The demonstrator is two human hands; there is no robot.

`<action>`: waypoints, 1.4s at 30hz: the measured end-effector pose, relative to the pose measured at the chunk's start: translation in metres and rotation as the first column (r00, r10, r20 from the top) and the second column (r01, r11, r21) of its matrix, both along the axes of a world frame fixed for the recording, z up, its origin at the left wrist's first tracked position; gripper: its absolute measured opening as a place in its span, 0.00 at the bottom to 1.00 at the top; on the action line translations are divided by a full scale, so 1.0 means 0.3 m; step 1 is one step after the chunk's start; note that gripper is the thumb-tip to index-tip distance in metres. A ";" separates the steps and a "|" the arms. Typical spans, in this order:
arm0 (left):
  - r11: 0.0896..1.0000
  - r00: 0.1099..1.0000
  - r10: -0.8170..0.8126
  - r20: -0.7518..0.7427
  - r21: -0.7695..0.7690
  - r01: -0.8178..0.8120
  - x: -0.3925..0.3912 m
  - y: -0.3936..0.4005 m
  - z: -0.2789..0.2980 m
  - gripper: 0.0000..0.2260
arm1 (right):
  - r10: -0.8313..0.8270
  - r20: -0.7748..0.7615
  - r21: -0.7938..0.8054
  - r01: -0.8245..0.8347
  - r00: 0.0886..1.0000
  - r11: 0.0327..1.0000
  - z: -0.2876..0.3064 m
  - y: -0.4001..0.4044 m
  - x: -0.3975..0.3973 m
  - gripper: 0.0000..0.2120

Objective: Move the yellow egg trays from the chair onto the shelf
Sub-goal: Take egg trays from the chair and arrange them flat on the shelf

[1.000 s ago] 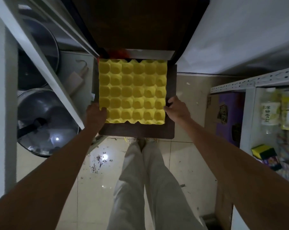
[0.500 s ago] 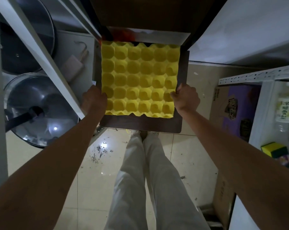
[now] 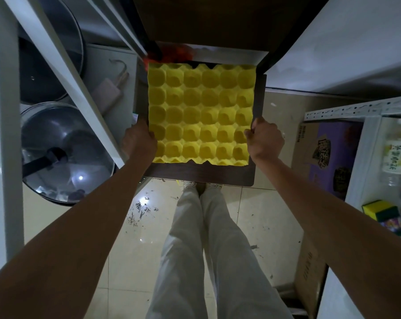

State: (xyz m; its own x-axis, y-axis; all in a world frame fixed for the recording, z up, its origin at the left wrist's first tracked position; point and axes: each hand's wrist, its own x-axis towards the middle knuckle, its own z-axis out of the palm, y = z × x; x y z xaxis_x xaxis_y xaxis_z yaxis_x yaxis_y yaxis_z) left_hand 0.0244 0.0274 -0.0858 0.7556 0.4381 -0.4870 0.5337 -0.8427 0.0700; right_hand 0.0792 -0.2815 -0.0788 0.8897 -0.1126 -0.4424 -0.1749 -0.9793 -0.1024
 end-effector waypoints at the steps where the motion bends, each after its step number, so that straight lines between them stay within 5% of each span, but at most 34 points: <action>1: 1.000 1.000 -0.002 0.005 0.001 0.002 0.000 -0.003 0.006 0.11 | -0.010 -0.004 0.007 0.010 1.000 1.000 0.003 0.003 0.000 0.11; 16: 0.983 0.977 0.180 0.110 0.020 -0.183 0.004 -0.051 0.151 0.10 | -0.082 0.026 0.121 0.078 0.996 0.990 0.083 -0.010 -0.024 0.09; 21: 0.996 0.989 0.067 0.132 0.050 -0.074 0.003 -0.097 0.285 0.11 | -0.176 0.048 0.137 0.168 0.983 0.976 0.197 -0.063 -0.113 0.09; 25: 0.994 0.983 0.022 0.182 -0.105 -0.003 0.019 -0.187 0.435 0.12 | -0.348 0.048 0.181 0.334 0.936 0.925 0.338 -0.157 -0.222 0.07; 28: 0.962 0.962 0.003 0.271 -0.264 0.071 0.014 -0.294 0.546 0.08 | -0.590 0.106 0.298 0.540 0.800 0.787 0.474 -0.246 -0.348 0.05; 32: 0.856 0.882 -0.206 0.423 -0.360 0.372 -0.035 -0.455 0.679 0.09 | -0.881 0.102 0.528 0.725 0.462 0.442 0.708 -0.345 -0.571 0.11; 37: 0.647 0.831 -0.321 0.454 -0.536 0.542 -0.120 -0.648 0.842 0.10 | -0.984 0.070 0.587 0.790 0.167 0.176 0.956 -0.440 -0.907 0.13; 42: 0.489 0.706 -0.556 0.439 -0.515 0.704 -0.231 -0.802 1.024 0.11 | -0.999 -0.026 0.636 0.771 -0.025 -0.036 1.115 -0.429 -1.237 0.11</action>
